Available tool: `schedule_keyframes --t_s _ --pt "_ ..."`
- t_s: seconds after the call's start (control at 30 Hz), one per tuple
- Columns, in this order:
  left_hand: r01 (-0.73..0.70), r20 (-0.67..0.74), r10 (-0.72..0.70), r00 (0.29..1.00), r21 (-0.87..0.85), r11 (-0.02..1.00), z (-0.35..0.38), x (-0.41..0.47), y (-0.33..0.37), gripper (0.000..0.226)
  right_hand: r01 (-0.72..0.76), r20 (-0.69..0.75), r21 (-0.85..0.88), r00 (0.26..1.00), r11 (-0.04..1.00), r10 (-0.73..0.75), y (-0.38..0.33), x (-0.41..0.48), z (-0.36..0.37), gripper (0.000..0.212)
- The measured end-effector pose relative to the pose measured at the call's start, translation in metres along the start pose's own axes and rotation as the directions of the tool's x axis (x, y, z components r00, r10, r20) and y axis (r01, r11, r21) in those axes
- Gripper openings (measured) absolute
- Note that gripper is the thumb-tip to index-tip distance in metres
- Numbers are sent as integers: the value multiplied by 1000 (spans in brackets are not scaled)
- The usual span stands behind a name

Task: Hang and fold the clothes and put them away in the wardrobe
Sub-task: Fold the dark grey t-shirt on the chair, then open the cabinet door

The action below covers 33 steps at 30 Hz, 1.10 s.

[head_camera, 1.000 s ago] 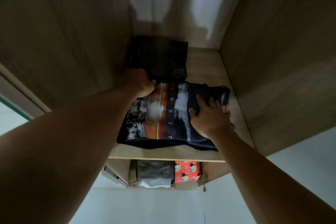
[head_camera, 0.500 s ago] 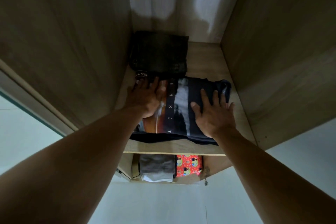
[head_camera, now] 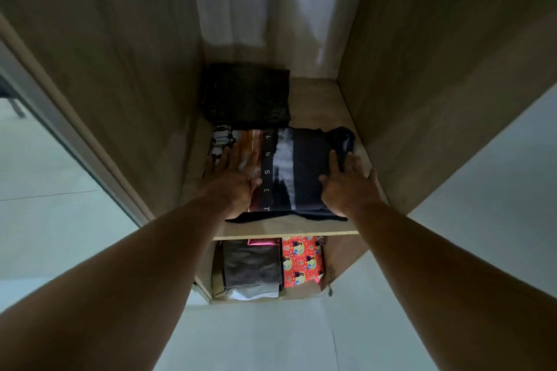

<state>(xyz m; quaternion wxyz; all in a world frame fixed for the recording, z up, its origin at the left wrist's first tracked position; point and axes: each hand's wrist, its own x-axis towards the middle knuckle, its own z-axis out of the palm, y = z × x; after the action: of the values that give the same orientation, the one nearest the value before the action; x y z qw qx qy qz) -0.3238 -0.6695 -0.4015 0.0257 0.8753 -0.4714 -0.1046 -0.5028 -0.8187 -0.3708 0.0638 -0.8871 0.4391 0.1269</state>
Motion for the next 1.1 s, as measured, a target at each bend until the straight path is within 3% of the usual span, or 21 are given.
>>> schedule_keyframes --t_s 0.1,0.23,0.4,0.67,0.93,1.0,1.1 --pt "29 8 -29 1000 -16 999 -25 -20 -2 89 16 -84 -18 996 1000 -18 -3 -29 -19 81" --pt "-101 -104 99 990 -18 995 -88 -67 13 57 12 -169 50 986 999 -3 2 -91 -70 74" --pt "-263 -209 241 948 -82 961 -187 -129 51 52 22 -270 89 963 996 2 15 -201 -159 50" --pt "-578 -374 504 778 -113 808 -356 -257 138 47 -34 -523 52 851 998 56 44 -412 -306 60" --pt "-750 -476 648 595 -39 660 -452 -355 247 48 -191 -687 58 705 980 178 100 -575 -399 60" --pt "-787 -498 677 541 -18 616 -465 -374 278 50 -210 -752 22 641 978 154 119 -607 -415 57" --pt "-824 -530 694 488 -19 566 -480 -395 323 56 -235 -874 -40 478 971 80 144 -643 -433 47"
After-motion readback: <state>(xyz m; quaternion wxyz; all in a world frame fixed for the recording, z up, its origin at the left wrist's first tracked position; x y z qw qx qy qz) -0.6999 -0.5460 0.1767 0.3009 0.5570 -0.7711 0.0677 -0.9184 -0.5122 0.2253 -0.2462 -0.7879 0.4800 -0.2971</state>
